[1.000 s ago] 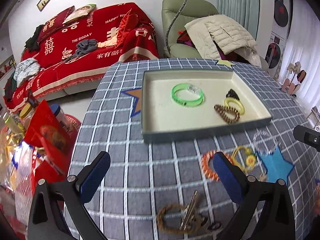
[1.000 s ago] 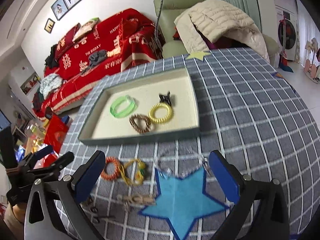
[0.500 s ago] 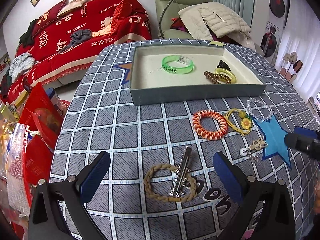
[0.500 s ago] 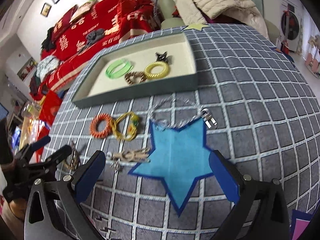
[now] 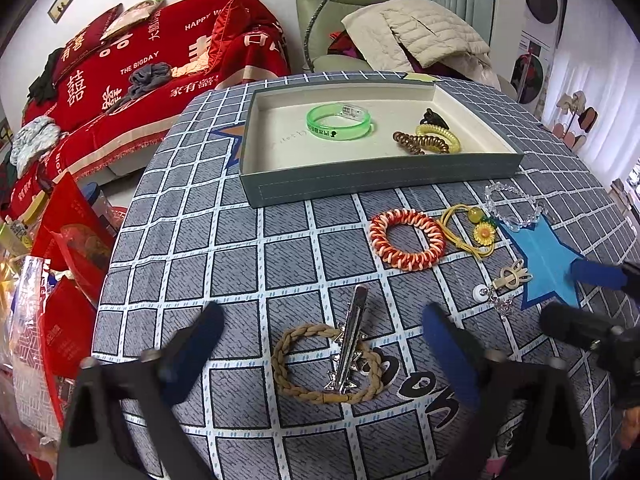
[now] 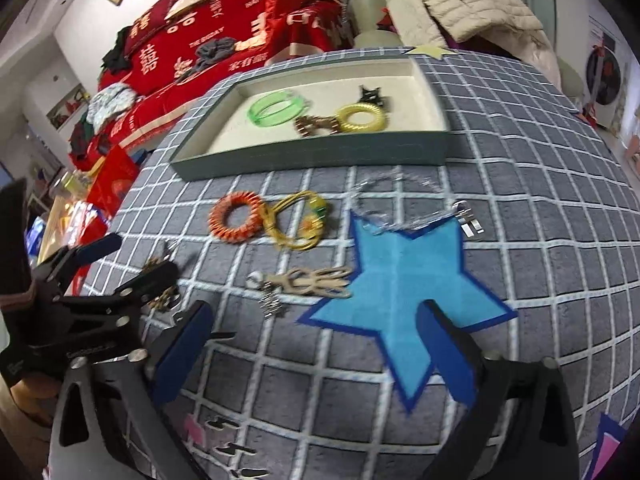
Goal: Organize jewelry
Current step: 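Move both tools back toward the remaining jewelry on the table, then grasp the silver hair clip with the left tool while the right grasps the silver charm, then carry both items into the tray and open the right tool to drop the charm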
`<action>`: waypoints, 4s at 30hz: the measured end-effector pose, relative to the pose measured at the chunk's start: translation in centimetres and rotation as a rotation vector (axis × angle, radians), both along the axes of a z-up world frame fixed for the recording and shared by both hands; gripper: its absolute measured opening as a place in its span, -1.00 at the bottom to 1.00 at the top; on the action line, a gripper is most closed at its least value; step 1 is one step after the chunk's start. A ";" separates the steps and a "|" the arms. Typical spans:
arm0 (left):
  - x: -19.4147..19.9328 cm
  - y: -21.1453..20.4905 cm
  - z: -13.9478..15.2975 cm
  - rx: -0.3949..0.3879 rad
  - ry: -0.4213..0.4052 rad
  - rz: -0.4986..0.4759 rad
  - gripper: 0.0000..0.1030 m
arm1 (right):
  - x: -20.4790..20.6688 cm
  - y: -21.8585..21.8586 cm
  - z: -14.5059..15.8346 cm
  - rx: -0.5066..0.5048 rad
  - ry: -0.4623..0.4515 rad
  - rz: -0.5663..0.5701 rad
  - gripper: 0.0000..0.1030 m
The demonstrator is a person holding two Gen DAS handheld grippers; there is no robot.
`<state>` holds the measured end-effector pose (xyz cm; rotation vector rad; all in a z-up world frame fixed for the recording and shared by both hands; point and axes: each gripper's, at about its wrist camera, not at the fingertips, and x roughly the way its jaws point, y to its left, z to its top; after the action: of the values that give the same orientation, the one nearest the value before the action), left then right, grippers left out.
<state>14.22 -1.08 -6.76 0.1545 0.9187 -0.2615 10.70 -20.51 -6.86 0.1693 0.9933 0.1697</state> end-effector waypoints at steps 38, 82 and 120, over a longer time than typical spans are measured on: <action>0.6 0.7 -0.9 -0.052 0.040 -0.039 -0.27 | 0.4 4.8 -1.5 -0.130 -0.036 0.122 -0.75; 5.3 2.0 6.6 -0.162 -0.100 -0.020 -0.42 | 5.9 -2.2 5.8 0.046 -0.137 -0.013 -0.75; 17.0 -5.0 0.4 0.063 0.054 -0.024 -0.41 | 18.9 -5.1 -0.5 0.000 0.015 -0.108 -0.63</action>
<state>31.26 -6.06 -6.37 0.2181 0.9796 -0.2601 29.56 -25.60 -7.36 0.2239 0.9968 0.0702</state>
